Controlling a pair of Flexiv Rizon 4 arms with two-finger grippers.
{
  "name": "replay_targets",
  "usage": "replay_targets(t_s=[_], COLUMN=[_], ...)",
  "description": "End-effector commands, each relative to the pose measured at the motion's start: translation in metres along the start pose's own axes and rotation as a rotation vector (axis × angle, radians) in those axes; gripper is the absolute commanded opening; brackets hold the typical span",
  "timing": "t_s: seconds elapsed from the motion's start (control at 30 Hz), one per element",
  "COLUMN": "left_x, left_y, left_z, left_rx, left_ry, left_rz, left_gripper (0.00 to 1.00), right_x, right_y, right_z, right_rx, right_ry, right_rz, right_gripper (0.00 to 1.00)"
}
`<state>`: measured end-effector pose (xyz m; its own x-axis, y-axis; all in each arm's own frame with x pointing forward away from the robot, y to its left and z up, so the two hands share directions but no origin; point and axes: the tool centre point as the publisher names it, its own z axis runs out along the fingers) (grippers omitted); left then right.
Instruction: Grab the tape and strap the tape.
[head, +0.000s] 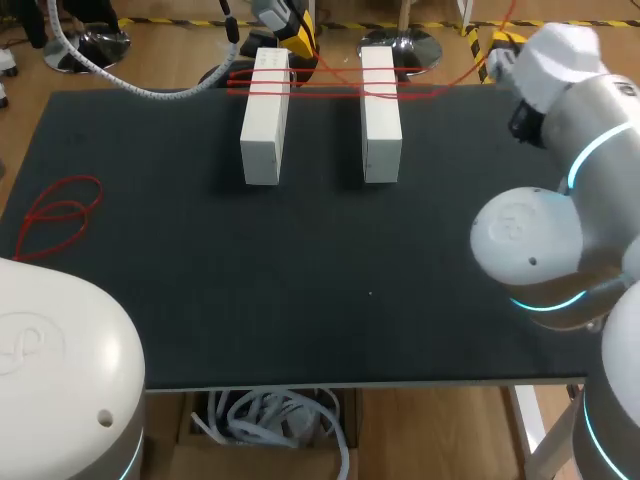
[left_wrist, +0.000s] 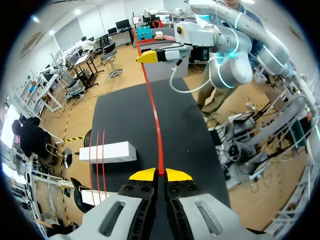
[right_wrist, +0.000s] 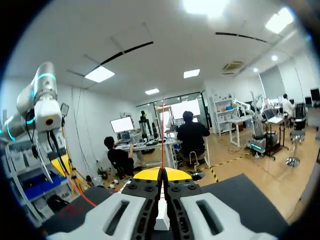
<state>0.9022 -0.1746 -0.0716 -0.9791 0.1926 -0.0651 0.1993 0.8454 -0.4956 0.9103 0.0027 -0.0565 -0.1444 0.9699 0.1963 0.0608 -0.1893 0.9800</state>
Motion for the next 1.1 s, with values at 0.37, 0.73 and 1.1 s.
replay_targets(t_s=[0.37, 0.73, 1.1], left_x=[0.000, 0.000, 0.000], left_y=[-0.001, -0.001, -0.001], left_z=[-0.001, -0.001, -0.001], left_rx=[-0.003, -0.003, -0.003], left_ry=[0.001, 0.001, 0.001], left_rz=[-0.002, -0.002, -0.002], left_gripper=[0.00, 0.00, 0.00], right_x=[0.031, 0.033, 0.016], right_y=[-0.007, 0.001, -0.001], right_z=[0.003, 0.009, -0.001], right_rx=[0.008, 0.077, 0.091], right_ry=[-0.154, 0.003, -0.018], right_rz=[-0.592, -0.777, -0.775], right_gripper=[0.00, 0.00, 0.00])
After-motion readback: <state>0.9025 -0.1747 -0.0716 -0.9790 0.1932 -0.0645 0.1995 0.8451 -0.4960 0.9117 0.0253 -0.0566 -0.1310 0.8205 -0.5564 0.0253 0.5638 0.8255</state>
